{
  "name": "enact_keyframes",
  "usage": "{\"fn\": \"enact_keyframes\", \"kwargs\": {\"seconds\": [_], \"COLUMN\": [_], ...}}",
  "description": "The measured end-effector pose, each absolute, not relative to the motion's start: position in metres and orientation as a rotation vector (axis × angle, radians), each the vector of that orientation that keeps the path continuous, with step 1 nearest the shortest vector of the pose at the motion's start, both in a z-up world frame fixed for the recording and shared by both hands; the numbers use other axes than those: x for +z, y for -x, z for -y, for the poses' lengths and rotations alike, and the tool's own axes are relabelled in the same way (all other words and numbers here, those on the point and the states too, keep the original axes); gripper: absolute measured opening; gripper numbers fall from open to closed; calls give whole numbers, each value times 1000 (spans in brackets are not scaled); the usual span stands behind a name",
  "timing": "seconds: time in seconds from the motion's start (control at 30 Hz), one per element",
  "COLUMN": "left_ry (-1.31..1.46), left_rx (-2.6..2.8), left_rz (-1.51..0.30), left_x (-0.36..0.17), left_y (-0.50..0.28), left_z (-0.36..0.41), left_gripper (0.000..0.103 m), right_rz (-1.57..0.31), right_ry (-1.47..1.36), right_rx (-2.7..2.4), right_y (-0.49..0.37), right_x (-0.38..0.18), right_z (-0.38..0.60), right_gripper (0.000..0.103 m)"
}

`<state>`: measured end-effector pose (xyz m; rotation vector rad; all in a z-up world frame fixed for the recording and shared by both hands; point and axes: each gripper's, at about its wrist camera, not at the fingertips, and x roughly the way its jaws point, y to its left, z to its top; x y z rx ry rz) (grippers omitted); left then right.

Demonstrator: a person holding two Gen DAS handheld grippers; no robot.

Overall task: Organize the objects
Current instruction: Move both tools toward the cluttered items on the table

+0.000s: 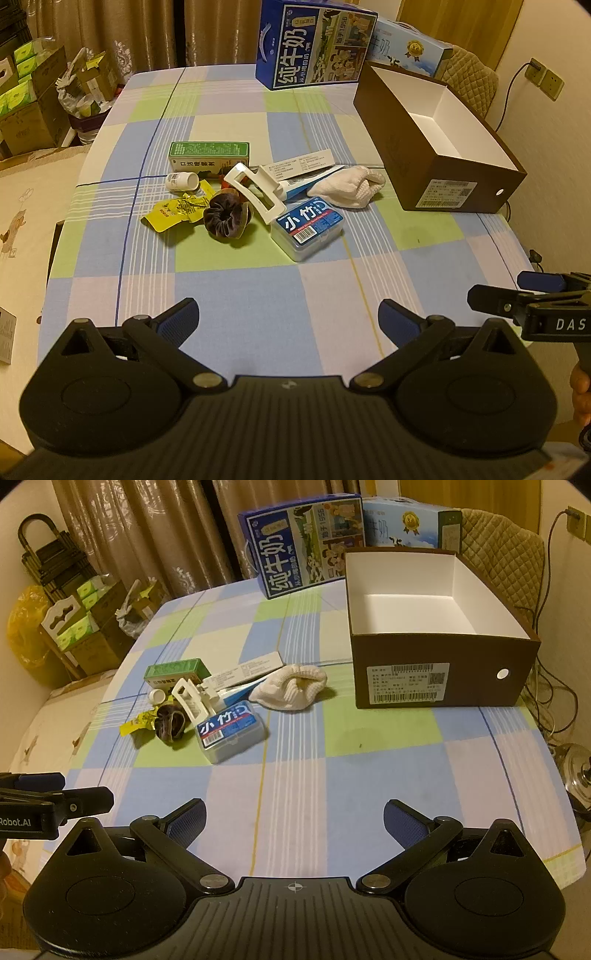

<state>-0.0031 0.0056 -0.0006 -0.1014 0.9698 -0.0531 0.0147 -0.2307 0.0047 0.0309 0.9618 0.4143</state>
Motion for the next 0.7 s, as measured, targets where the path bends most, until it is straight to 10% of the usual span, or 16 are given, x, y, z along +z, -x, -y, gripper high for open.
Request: {"fn": "enact_keyframes", "kwargs": {"seconds": [0.7], "left_ry": [111], "left_rx": [-31], "left_rz": [-975], "left_x": [2], "left_y": [-4], "left_z": [-3], "left_gripper": [102], "right_rz": [-967], "right_ry": [-28], "right_rx": [422], "right_y": [-17], "right_x": [9], "right_z": [227], "right_gripper": [100]}}
